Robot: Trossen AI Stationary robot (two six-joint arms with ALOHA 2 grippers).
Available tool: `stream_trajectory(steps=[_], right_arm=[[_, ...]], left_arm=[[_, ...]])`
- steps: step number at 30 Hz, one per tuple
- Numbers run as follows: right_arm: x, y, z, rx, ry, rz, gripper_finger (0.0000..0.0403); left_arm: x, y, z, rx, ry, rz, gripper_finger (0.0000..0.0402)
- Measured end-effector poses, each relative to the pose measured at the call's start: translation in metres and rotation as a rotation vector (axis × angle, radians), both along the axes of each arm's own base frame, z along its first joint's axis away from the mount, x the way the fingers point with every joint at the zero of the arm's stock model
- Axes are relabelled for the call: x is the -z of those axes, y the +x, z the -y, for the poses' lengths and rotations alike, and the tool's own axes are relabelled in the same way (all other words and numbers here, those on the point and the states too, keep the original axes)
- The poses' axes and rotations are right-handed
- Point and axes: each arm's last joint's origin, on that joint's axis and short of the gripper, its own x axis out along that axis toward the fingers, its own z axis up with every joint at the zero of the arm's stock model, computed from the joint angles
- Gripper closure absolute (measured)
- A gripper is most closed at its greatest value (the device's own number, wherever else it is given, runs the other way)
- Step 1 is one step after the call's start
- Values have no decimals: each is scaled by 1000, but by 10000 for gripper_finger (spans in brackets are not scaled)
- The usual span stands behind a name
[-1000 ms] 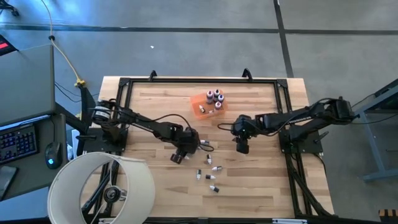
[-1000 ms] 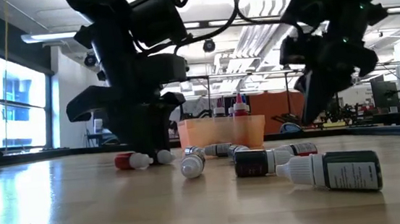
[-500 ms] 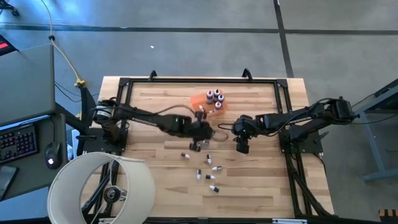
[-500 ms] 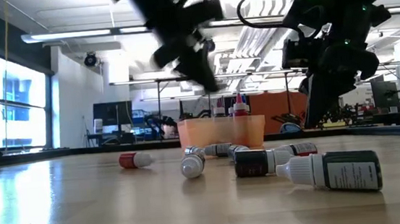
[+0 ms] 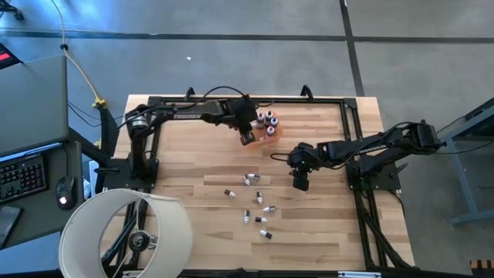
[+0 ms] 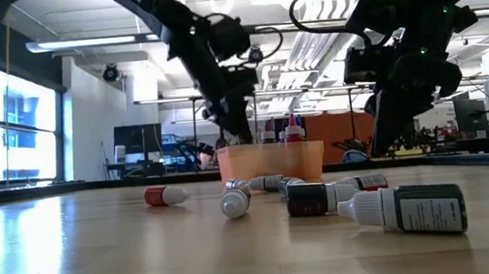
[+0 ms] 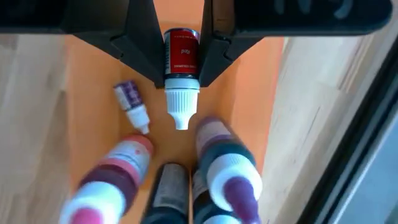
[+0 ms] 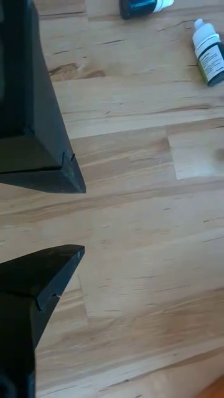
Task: Pick & Place food coloring
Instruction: Put the small red food coloring bottle into the orange bin
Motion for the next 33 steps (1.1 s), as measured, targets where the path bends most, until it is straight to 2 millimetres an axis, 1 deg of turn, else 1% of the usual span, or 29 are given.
stream_trajectory(steps=[3, 5, 7, 11, 13, 16, 20, 22, 25, 27, 28, 29, 31, 32, 33], right_arm=[[0, 0, 0, 6, -10, 2, 265], [-1, 1, 0, 10, -8, 11, 265], [-1, 2, 0, 21, -2, 28, 265], [-5, 8, 1, 13, -9, 94, 265], [-7, 10, 1, -12, -28, 130, 265], [-10, 14, 1, -65, -70, 172, 265], [-12, 16, 0, -143, -121, 195, 265], [-12, 16, -3, -165, -109, 198, 265], [-11, 16, -12, -219, -71, 202, 265], [-9, 18, -22, -262, -60, 212, 265], [-7, 21, -28, -284, -58, 227, 265], [-6, 25, -34, -309, -56, 255, 265], [-2, 32, -49, -368, -57, 311, 265], [1, 34, -56, -404, -65, 331, 265], [4, 36, -63, -437, -76, 344, 265]], left_arm=[[15, 2, -10, -9, -25, -24, 321], [29, 5, -11, -4, -36, -59, 321], [36, 5, -10, 13, -41, -87, 321], [33, 7, -9, 43, -16, -73, 310], [33, 6, -10, 43, -16, -79, 293], [33, 7, -10, 42, -14, -76, 256], [32, 6, -7, 35, -33, -104, 219], [24, 4, -6, 23, -68, -155, 213], [-1, 2, -1, -8, -124, -198, 212], [-17, 4, 4, -13, -144, -197, 212], [-27, 1, 7, -13, -148, -195, 212], [-38, -1, 12, -5, -143, -179, 212], [-65, 1, 20, 21, -100, -69, 212], [-75, -1, 24, 31, -87, -34, 212], [-82, -7, 29, 38, -87, -34, 212]])
